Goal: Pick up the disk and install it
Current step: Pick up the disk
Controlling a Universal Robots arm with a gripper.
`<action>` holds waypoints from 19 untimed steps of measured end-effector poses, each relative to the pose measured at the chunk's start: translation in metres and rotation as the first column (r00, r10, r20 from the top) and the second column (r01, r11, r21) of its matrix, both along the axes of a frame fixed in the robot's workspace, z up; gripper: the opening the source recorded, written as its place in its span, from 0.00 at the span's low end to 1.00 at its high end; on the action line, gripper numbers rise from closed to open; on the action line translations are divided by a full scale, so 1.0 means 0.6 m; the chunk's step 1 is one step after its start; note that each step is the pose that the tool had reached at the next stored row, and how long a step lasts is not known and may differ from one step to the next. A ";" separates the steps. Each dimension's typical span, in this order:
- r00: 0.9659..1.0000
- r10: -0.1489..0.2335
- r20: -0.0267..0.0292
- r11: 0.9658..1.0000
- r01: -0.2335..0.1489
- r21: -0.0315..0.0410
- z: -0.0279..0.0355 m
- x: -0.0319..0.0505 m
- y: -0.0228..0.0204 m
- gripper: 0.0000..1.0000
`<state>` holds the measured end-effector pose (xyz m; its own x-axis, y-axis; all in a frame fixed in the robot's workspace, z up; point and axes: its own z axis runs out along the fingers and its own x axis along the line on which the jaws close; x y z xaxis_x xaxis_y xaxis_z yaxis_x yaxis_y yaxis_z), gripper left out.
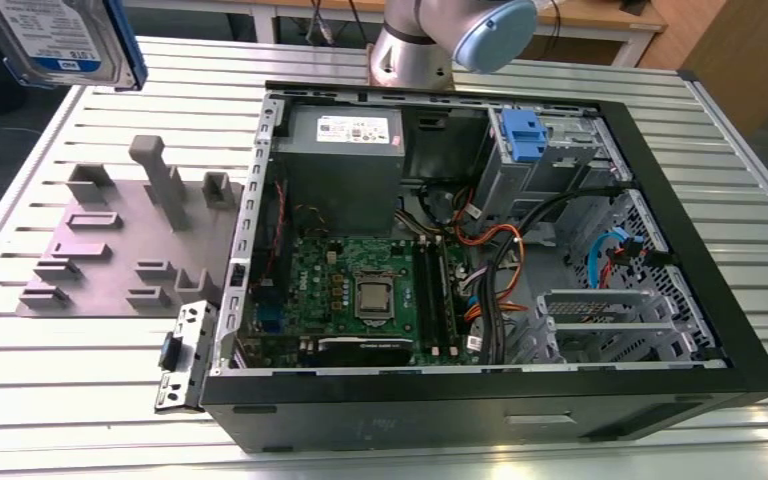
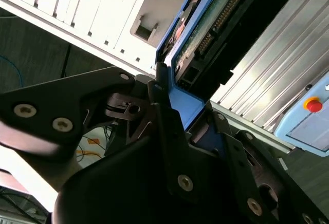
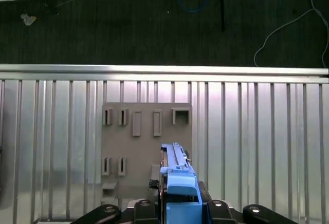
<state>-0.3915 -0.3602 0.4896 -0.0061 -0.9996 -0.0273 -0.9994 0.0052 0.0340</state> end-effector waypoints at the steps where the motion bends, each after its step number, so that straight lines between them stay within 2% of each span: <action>1: 1.000 0.000 -0.001 1.000 0.000 0.000 0.000 0.007 0.0000 0.36; 17: 1.000 0.000 -0.003 1.000 0.000 0.000 -0.003 0.126 -0.0001 0.36; 19: 1.000 0.000 -0.003 1.000 0.000 0.000 -0.004 0.130 -0.0010 0.36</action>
<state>-0.3133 -0.3607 0.4872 -0.0062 -0.9996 -0.0274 -0.9993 0.0051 0.0371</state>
